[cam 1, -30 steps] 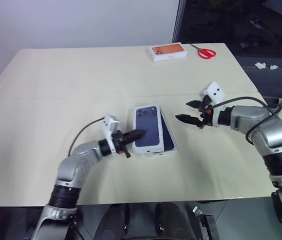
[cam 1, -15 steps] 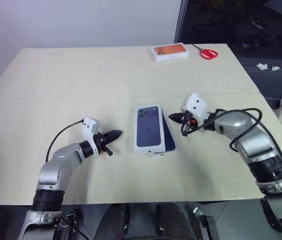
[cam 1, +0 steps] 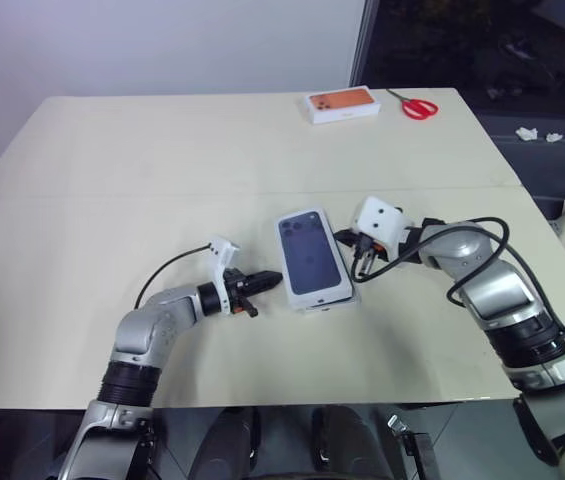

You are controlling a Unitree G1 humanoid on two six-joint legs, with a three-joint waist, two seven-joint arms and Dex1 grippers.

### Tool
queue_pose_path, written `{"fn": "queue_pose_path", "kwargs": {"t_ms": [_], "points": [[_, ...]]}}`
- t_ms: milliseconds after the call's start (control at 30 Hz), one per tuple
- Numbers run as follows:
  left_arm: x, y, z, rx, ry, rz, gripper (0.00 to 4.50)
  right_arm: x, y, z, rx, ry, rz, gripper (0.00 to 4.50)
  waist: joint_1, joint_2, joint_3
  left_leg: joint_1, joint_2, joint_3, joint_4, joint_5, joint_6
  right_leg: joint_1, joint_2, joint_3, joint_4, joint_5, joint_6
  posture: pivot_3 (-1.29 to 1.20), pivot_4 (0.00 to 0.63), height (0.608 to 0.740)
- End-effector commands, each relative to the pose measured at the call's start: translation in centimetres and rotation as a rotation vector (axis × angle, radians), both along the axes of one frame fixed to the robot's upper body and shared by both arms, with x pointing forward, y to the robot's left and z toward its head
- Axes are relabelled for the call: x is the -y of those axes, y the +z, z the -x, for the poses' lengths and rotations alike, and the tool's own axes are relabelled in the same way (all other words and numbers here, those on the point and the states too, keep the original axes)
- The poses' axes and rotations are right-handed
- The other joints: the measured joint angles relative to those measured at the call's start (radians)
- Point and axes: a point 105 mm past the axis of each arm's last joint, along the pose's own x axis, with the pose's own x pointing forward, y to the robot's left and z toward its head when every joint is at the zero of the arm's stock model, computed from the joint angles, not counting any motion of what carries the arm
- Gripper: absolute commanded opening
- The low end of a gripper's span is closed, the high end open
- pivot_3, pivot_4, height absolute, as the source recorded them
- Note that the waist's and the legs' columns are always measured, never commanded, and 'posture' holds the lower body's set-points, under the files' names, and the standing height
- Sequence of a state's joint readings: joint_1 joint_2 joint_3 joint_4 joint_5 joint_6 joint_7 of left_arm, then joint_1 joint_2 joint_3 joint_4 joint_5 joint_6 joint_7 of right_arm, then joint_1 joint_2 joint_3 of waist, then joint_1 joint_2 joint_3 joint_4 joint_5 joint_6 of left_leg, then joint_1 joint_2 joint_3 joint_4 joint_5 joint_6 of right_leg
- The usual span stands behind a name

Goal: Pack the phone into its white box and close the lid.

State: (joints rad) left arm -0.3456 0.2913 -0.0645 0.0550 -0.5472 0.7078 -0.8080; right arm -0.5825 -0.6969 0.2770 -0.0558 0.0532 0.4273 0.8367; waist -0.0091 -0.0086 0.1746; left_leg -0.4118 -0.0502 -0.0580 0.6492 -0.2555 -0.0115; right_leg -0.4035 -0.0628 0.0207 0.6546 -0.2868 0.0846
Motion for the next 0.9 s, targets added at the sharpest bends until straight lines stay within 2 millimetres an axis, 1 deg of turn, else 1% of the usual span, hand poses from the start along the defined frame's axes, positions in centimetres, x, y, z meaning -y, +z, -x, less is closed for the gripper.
{"fn": "queue_pose_path", "kwargs": {"t_ms": [33,100,267,500,567,733,833,900], "points": [[1.4,0.5,0.8,0.009,-0.06,0.025,0.22,-0.7,1.5,0.7,0.072,0.072,0.053,0.03,0.001,0.0,0.0,0.0,0.0,0.0,0.0,0.0,0.0,0.0,0.0,0.0,0.0,0.0,0.0,0.0,0.15,0.74],[1.5,0.9,0.8,0.022,-0.059,0.031,0.22,-0.6,1.2,1.1,0.054,0.089,0.073,0.03,0.001,0.0,0.0,0.0,0.0,0.0,0.0,0.0,0.0,0.0,0.0,0.0,0.0,0.0,0.0,0.0,0.15,0.74],[2.0,1.3,1.2,0.023,-0.078,0.042,0.22,0.4,-0.1,1.9,0.017,0.092,0.123,0.03,0.0,0.0,0.0,0.0,-0.001,0.0,0.0,0.0,0.0,0.0,0.0,0.0,0.0,0.0,0.0,0.0,0.15,0.74],[2.1,1.5,1.4,0.026,-0.081,0.038,0.22,0.8,-0.9,2.7,-0.018,0.099,0.147,0.03,0.0,0.0,0.0,0.0,-0.001,0.0,0.0,0.0,0.0,0.0,0.0,0.0,0.0,0.0,0.0,0.0,0.15,0.74],[2.0,1.3,1.5,0.029,-0.081,0.028,0.22,0.7,-1.1,2.9,-0.03,0.099,0.139,0.03,0.0,0.0,0.0,0.0,-0.001,0.0,0.0,0.0,0.0,0.0,0.0,0.0,0.0,0.0,0.0,0.0,0.15,0.74],[0.8,1.4,1.5,0.036,-0.057,0.015,0.22,0.6,-1.7,3.4,-0.042,0.113,0.16,0.03,0.0,0.0,0.0,0.0,-0.001,-0.001,0.0,0.0,-0.001,0.0,0.0,0.0,0.0,0.0,0.0,0.0,0.15,0.74],[0.4,1.6,1.4,0.039,-0.045,0.012,0.22,0.6,-2.0,3.5,-0.052,0.114,0.166,0.03,0.0,0.0,0.0,0.0,-0.001,-0.001,0.0,0.0,-0.001,0.0,0.0,0.0,0.0,0.0,0.0,0.0,0.15,0.74],[0.3,1.7,1.4,0.042,-0.038,0.018,0.22,0.8,-2.1,3.3,-0.038,0.107,0.177,0.03,0.0,0.0,0.0,0.0,-0.001,-0.001,0.0,0.0,-0.001,0.0,0.0,0.0,0.0,0.0,0.0,0.0,0.15,0.74]]}}
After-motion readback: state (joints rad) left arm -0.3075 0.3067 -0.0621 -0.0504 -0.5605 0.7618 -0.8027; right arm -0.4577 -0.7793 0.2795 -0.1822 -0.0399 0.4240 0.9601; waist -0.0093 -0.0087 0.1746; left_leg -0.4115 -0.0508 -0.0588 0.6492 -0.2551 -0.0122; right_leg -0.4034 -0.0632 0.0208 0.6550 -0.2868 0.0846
